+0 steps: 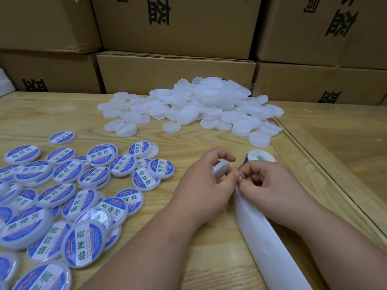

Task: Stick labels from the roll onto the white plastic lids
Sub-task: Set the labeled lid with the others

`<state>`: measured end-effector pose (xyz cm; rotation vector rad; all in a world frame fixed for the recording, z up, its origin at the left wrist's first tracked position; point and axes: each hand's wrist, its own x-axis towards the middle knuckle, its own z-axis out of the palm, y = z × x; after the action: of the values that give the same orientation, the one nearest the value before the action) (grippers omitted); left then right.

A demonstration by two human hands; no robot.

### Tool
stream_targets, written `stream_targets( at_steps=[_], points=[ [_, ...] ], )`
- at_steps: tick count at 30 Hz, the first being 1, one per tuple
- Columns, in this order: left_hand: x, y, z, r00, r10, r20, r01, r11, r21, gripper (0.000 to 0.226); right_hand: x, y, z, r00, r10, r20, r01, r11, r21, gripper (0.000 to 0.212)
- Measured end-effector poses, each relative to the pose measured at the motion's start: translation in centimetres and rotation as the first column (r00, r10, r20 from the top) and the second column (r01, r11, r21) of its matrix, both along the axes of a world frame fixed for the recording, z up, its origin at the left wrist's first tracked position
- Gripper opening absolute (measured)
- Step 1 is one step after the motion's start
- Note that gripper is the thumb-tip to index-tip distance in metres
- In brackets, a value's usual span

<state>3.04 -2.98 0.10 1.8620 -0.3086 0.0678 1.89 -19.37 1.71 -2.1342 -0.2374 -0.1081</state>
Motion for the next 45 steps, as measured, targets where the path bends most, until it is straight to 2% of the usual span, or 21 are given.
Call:
stream_targets(
  at_steps=[6, 15, 26, 30, 34, 38, 41, 45],
  points=[
    [0.1, 0.0, 0.0, 1.000, 0.015, -0.004, -0.015, 1.000, 0.011, 0.022, -0.2, -0.1, 0.3, 1.000, -0.021, 0.017, 0.021, 0.999, -0.026, 0.017],
    [0.0, 0.0, 0.1, 0.999, 0.027, 0.017, -0.028, 0.999, 0.034, 0.017, 0.1, -0.1, 0.0, 1.000, 0.013, -0.015, -0.013, 1.000, -0.010, 0.007],
    [0.3, 0.0, -0.2, 0.998, 0.060, 0.030, -0.062, 0.996, 0.065, 0.019, 0.0, 0.0, 0.2, 0.999, 0.035, -0.037, -0.034, 0.999, 0.041, 0.014],
    [0.4, -0.1, -0.2, 0.997, 0.077, 0.019, -0.078, 0.997, 0.029, 0.023, 0.0, 0.1, 0.2, 0.999, 0.027, -0.045, -0.022, 0.995, 0.094, 0.022],
    [0.5, 0.0, -0.1, 0.981, 0.193, 0.014, -0.192, 0.981, -0.027, 0.029, -0.1, 0.0, 0.4, 0.999, 0.024, -0.034, -0.020, 0.991, 0.129, 0.026],
    [0.7, 0.1, 0.2, 0.956, 0.292, -0.044, -0.295, 0.944, -0.145, 0.030, -0.2, -0.1, 0.7, 0.998, -0.008, -0.055, 0.019, 0.980, 0.199, 0.022],
    [0.7, 0.4, 0.6, 0.946, 0.308, -0.100, -0.323, 0.912, -0.253, 0.026, -0.1, -0.2, 0.7, 0.999, -0.023, -0.035, 0.031, 0.972, 0.231, 0.017],
    [0.7, 0.8, 0.8, 0.945, 0.288, -0.154, -0.323, 0.892, -0.316, 0.027, 0.0, 0.0, 0.4, 0.996, -0.060, 0.071, 0.041, 0.967, 0.250, 0.012]
  ],
)
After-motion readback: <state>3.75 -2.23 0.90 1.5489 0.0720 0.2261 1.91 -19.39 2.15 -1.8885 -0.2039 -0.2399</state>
